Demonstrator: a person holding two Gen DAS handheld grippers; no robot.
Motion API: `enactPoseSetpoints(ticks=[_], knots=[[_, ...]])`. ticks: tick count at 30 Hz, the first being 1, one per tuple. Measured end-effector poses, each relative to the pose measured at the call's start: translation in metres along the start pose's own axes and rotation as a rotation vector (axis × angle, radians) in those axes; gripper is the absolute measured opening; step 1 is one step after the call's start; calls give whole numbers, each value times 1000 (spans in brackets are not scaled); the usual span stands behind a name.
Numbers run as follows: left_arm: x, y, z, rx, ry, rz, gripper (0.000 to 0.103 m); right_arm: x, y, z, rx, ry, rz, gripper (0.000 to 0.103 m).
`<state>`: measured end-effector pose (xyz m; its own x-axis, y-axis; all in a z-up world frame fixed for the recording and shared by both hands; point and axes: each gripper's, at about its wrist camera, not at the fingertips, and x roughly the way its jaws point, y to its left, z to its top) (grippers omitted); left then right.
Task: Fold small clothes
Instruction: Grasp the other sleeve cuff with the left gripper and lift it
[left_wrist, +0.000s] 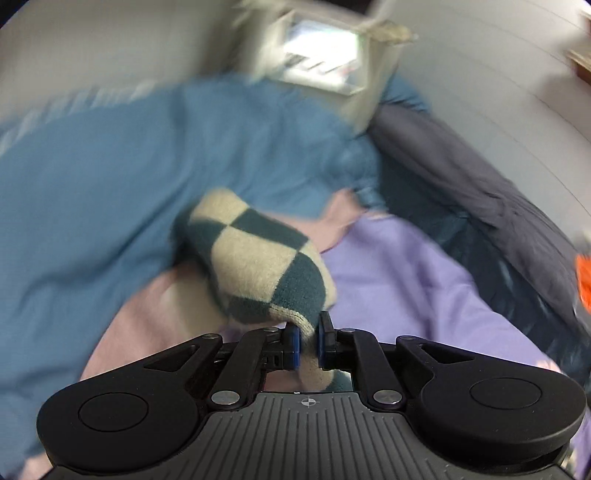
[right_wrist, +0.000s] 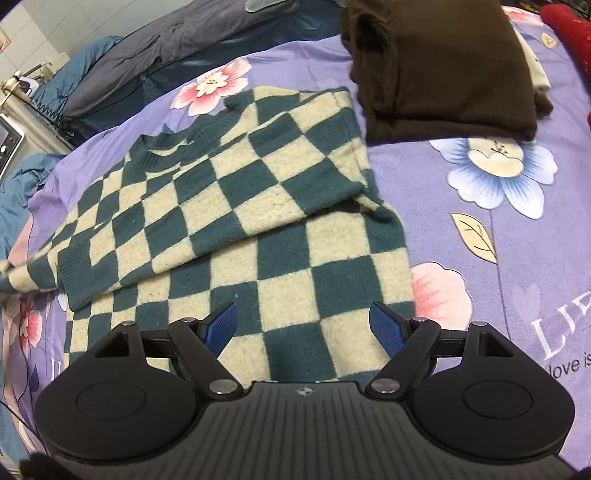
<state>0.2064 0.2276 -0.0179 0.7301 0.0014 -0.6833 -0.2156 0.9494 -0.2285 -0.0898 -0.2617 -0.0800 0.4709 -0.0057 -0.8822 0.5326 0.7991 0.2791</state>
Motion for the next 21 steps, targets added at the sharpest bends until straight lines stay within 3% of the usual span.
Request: enactPoseSetpoints(ticks=[3,5,7,9,10,12,14,17,21], knots=[[-19,-81,-20,227,-38,-49,48,2,7,3,-17,-1,18,81],[-32,-137,-55,385,-28,-126,47,2,10,5,-30,-4,27,81],[-41,-189,-109,599,35,-188,63,0,10,7,-33,-9,30,81],[-46,-227,-174,820,127,-250,95,-2,6,9,-17,-15,35,81],[-46,-239,-205,918,177,-255,103,-4,3,9,-7,-19,36,81],[-48,-250,-249,1035,226,-214,103,-9,-4,11,6,-24,31,81],[-55,-244,-265,1065,229,-239,103,-15,-12,12,20,-37,30,81],[-64,-224,-251,1022,180,-233,103,-19,-23,13,43,-51,26,82],[-52,-184,-184,749,128,-171,103,-14,-32,8,77,-42,33,83]])
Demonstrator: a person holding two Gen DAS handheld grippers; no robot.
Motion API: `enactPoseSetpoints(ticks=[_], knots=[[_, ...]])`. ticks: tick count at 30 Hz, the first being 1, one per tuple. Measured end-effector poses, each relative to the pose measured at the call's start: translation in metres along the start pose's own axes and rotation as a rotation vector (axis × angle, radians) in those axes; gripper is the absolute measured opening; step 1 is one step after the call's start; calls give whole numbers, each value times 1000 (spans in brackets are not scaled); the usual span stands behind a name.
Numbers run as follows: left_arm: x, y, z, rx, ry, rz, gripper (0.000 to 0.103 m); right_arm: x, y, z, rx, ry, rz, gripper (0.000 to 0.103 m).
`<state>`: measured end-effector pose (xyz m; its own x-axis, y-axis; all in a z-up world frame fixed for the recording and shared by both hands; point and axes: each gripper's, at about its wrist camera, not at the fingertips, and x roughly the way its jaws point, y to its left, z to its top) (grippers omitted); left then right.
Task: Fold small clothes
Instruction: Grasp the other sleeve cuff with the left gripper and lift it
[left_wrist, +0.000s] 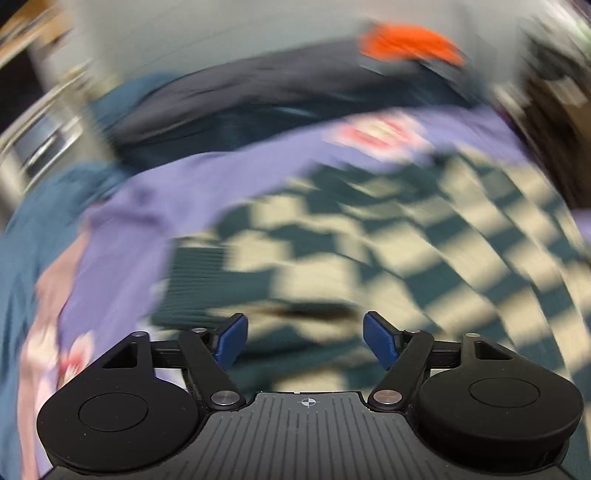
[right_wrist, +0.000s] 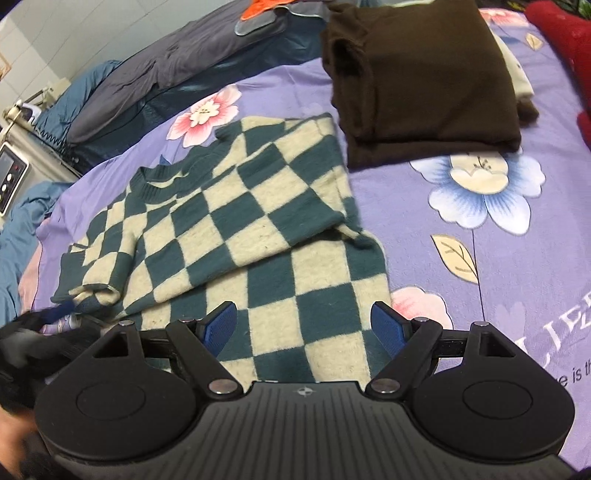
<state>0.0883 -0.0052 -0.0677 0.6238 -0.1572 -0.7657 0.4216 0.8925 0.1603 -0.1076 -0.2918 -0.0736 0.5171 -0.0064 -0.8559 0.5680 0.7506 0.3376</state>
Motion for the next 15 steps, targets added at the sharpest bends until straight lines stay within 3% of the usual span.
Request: enactPoseSetpoints(ticks=[4,8,9,11,15], knots=[[34,72,28,-235,60,104,103,6,2,-8,-13,28,20,83],[79,94,35,-202,185,52,103,7,5,-14,-26,47,33,83],[81,93,34,-199,184,33,84,7,4,-14,-25,48,33,83],[69,89,34,-214,158,0,69,4,2,-15,-25,43,27,83],[21,53,52,-198,31,-109,66,0,-11,-16,5,29,9,83]])
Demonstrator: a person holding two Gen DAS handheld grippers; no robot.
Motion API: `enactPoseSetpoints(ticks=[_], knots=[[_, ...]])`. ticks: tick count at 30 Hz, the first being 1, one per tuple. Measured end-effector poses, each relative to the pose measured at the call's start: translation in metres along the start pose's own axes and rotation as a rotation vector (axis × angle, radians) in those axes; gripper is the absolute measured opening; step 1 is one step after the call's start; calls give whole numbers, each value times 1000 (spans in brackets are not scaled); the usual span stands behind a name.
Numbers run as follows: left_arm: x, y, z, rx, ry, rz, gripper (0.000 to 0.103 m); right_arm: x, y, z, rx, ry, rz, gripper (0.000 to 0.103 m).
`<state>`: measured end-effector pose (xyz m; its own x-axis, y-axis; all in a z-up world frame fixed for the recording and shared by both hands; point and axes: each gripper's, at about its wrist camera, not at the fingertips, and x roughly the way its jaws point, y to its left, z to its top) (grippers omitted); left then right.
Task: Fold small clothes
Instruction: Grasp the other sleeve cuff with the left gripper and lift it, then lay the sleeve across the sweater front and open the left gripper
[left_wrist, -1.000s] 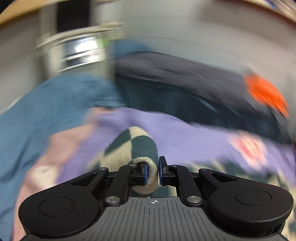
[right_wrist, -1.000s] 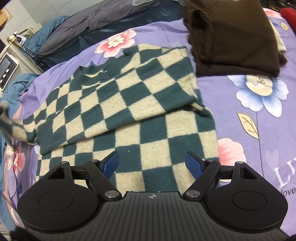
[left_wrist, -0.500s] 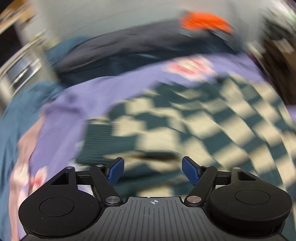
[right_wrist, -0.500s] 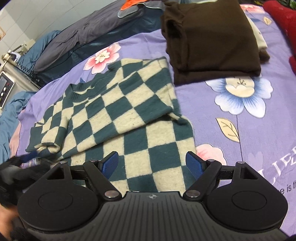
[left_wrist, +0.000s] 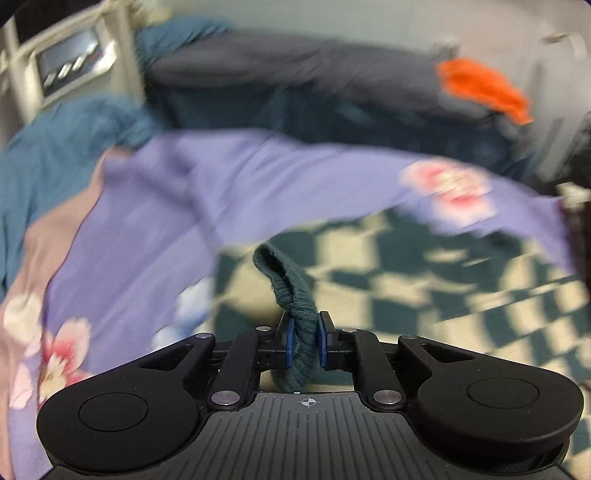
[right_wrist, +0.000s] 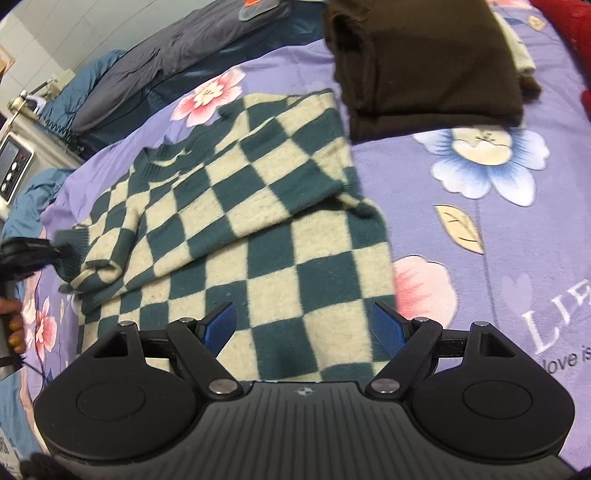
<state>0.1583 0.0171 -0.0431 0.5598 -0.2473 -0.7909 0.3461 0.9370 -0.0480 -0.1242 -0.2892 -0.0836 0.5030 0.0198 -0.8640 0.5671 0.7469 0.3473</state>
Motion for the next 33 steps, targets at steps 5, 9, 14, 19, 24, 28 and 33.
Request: enactPoseSetpoints(ticks=[5,9,14,19,24,28,33], knots=[[-39,-85,1,52,-66,-233,66,-2,-17,0,53,-9,-19,83],[-38,-167,-32,256,3,-359,74,0,-25,4,109,-5,-9,83],[0,-201,-85,384,160,-289,103,3,-29,15,164,-14,59,83],[1,-139,-100,364,172,-169,103,19,-23,24,218,16,179,83],[-5,-48,-91,228,192,-3,103,53,-1,34,197,53,207,83],[-15,17,-90,82,214,97,103,90,14,37,199,98,215,77],[-26,69,-104,-80,243,174,103,102,37,37,111,71,200,58]])
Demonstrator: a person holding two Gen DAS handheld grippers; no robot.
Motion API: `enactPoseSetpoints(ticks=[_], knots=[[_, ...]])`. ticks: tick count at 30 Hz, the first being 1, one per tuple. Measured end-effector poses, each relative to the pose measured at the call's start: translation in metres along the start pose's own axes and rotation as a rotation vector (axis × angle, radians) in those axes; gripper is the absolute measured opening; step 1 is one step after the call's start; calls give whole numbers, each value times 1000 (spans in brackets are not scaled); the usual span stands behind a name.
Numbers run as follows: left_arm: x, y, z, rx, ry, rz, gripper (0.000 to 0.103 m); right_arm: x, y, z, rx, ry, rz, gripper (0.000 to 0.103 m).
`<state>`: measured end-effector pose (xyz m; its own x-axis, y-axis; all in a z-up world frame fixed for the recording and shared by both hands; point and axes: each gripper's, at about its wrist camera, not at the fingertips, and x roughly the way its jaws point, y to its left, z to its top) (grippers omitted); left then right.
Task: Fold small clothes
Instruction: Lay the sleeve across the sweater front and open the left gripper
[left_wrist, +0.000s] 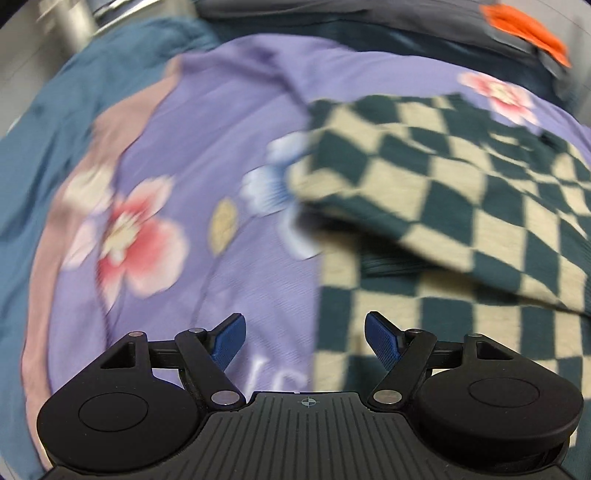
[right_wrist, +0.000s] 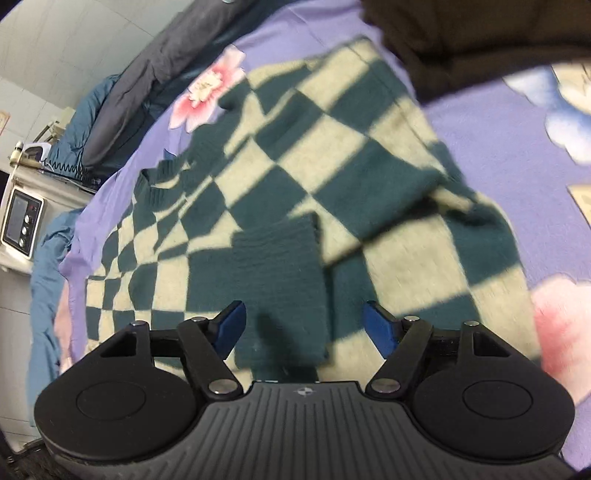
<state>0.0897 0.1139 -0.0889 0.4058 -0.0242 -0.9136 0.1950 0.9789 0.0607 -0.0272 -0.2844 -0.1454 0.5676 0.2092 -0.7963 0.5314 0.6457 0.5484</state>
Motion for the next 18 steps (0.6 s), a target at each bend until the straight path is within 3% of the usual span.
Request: enactPoseSetpoints(ticks=[1,2,5,7,11,13,15,16,18], knots=[[0,6,-2,-25,-1,7,103,2,4,2,-19,30,45,19],[0,12,-2,-45,-3,13,103,0,9,3,-33,44,74,7],[4,22,2,-88,7,24,103,-27,23,15,-58,-18,122,6],[5,25,6,-107,-9,23,103,-58,34,30,-67,-82,204,6],[7,21,18,-111,-35,12,103,-127,60,58,-235,-254,294,6],[10,15,22,-112,-38,7,103,-138,61,71,-282,-297,267,6],[15,9,25,-115,-28,-6,103,-124,46,81,-335,-290,127,6],[18,6,26,-113,-20,-8,103,-108,34,86,-328,-263,49,6],[24,0,26,-99,2,4,103,-73,1,93,-228,-184,-3,6]])
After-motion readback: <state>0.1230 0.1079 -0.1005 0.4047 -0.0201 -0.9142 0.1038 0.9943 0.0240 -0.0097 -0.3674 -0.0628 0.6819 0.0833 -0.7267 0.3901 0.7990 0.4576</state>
